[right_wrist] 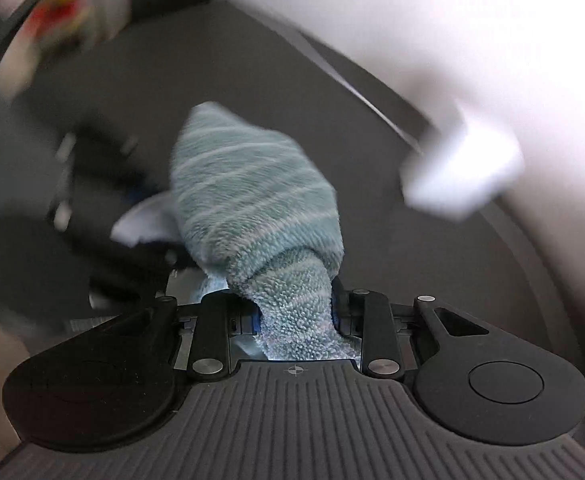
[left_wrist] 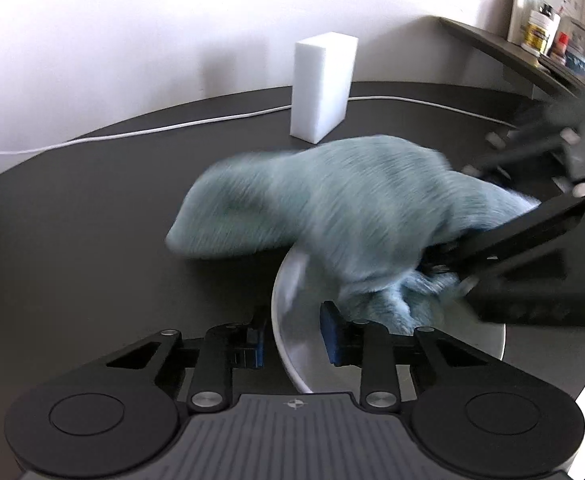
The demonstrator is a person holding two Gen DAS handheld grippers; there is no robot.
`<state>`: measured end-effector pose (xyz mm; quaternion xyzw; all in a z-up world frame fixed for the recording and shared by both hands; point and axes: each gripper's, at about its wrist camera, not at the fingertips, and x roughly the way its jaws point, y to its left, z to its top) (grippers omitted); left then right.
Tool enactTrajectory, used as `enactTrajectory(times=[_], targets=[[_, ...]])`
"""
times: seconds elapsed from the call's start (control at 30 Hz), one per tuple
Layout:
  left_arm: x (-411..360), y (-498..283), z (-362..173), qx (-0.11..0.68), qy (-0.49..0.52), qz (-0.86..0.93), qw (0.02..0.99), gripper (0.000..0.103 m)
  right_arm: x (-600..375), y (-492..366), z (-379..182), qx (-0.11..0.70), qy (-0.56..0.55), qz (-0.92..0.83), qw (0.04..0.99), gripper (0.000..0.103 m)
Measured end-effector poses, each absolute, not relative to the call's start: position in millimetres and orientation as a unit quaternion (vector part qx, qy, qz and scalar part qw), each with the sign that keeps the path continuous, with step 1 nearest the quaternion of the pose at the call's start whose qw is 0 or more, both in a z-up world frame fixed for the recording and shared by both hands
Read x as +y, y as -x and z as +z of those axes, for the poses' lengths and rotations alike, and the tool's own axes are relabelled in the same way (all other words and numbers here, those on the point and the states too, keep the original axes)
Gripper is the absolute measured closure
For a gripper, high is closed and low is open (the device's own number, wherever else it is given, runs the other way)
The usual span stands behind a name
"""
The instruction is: Clean bowl
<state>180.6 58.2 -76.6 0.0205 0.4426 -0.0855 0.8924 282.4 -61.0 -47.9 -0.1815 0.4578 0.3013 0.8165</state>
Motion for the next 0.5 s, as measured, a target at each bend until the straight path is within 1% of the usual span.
enactTrajectory(times=[0.1,0.17,0.2,0.23,0.27,0.3,0.33,0.37,0.4,0.47,0.5], targets=[[56,-180,-76,0.442,-0.024,-0.081,0.893,0.073,-97,-272,-51,0.499,0.049,0.265,0.824,0.072],[53,-180,-76,0.443,-0.028,-0.079,0.893,0.069,-113,-261,-60,0.524,-0.041,0.254,0.812,0.071],[53,-180,-76,0.444,-0.028,-0.079,0.892,0.069,-116,-255,-65,0.531,-0.071,0.248,0.807,0.069],[53,-181,-76,0.446,-0.028,-0.078,0.891,0.068,-116,-250,-70,0.536,-0.093,0.243,0.803,0.064],[52,-181,-76,0.446,-0.029,-0.077,0.891,0.068,-117,-245,-75,0.54,-0.116,0.237,0.799,0.061],[52,-180,-76,0.445,-0.03,-0.076,0.892,0.068,-116,-240,-80,0.542,-0.125,0.233,0.797,0.061],[51,-180,-75,0.447,-0.037,-0.073,0.891,0.068,-111,-238,-80,0.537,-0.104,0.236,0.803,0.061],[50,-180,-74,0.449,-0.043,-0.069,0.89,0.069,-103,-236,-79,0.528,-0.071,0.242,0.811,0.064],[50,-179,-73,0.452,-0.047,-0.07,0.888,0.068,-97,-232,-77,0.514,-0.022,0.252,0.82,0.065],[53,-178,-71,0.455,-0.05,-0.074,0.886,0.067,-84,-223,-73,0.474,0.093,0.273,0.832,0.071],[54,-178,-70,0.455,-0.049,-0.077,0.886,0.064,-80,-221,-70,0.458,0.139,0.279,0.833,0.072]])
